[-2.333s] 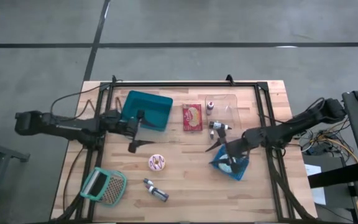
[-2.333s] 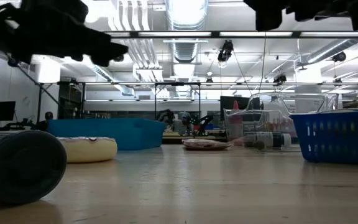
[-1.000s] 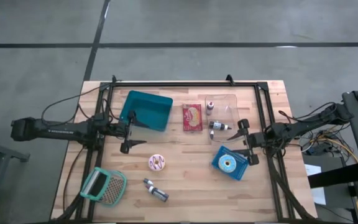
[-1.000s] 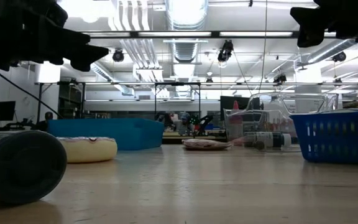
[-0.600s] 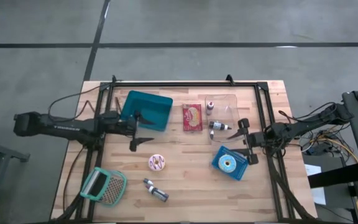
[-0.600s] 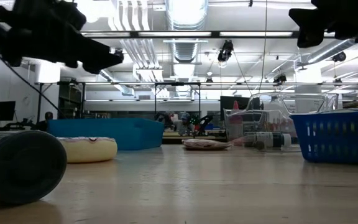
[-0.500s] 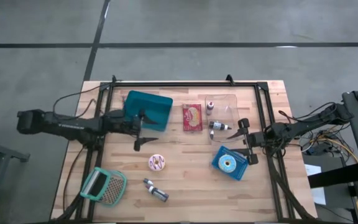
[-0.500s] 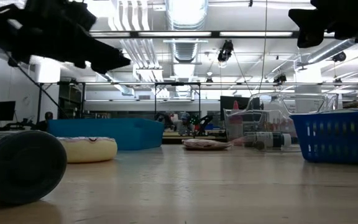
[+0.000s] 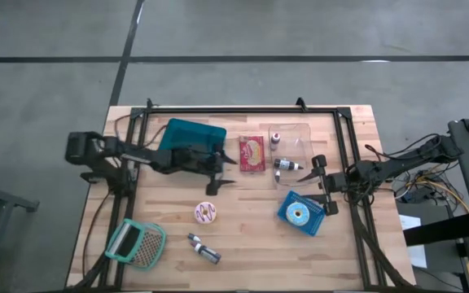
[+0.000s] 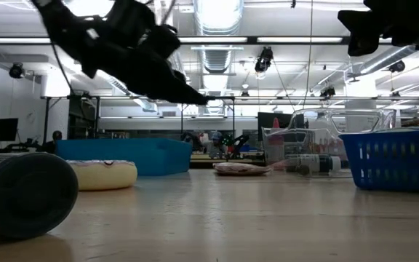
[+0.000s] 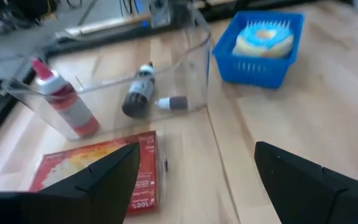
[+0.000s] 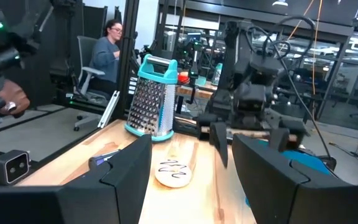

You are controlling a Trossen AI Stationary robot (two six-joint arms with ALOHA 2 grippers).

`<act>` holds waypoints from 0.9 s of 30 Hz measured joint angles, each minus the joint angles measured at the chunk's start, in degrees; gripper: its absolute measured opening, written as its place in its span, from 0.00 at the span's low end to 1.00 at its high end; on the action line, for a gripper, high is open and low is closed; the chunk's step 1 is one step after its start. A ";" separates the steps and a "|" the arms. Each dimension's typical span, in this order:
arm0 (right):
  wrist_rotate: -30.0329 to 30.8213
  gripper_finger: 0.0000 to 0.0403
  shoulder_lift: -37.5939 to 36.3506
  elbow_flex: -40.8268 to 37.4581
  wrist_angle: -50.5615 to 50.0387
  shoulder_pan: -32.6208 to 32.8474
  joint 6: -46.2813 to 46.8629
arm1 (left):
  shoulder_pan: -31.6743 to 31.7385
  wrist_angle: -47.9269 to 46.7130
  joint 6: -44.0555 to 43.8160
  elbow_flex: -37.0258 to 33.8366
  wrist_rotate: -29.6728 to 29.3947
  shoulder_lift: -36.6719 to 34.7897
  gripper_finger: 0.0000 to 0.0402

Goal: Pick & Place Food Item
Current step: Put the red popcorn bag into the teal bin

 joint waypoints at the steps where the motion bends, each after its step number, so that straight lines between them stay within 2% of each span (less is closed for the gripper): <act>1: 0.00 0.54 0.00 0.00 0.00 0.00 0.00 | 0.00 -1.09 0.33 1.41 -0.18 1.52 0.79; 7: 0.00 0.54 0.00 0.00 -0.20 0.00 0.00 | -0.09 -8.10 1.90 8.58 -3.40 8.58 0.79; 12: 0.04 0.54 -0.01 0.00 -1.22 0.00 0.00 | -0.45 -9.42 1.90 11.42 -7.40 11.81 0.79; 18: 1.51 0.54 -0.04 0.00 -1.40 -0.02 0.00 | -2.33 -11.28 4.28 14.84 -15.33 15.76 0.79; 23: 1.60 0.54 -0.07 0.00 -1.44 -0.04 0.00 | -4.42 -16.60 6.31 18.53 -24.04 19.05 0.79; 27: 2.22 0.54 -0.10 0.02 -1.44 0.00 0.00 | -5.34 -20.63 6.39 21.79 -27.73 21.93 0.79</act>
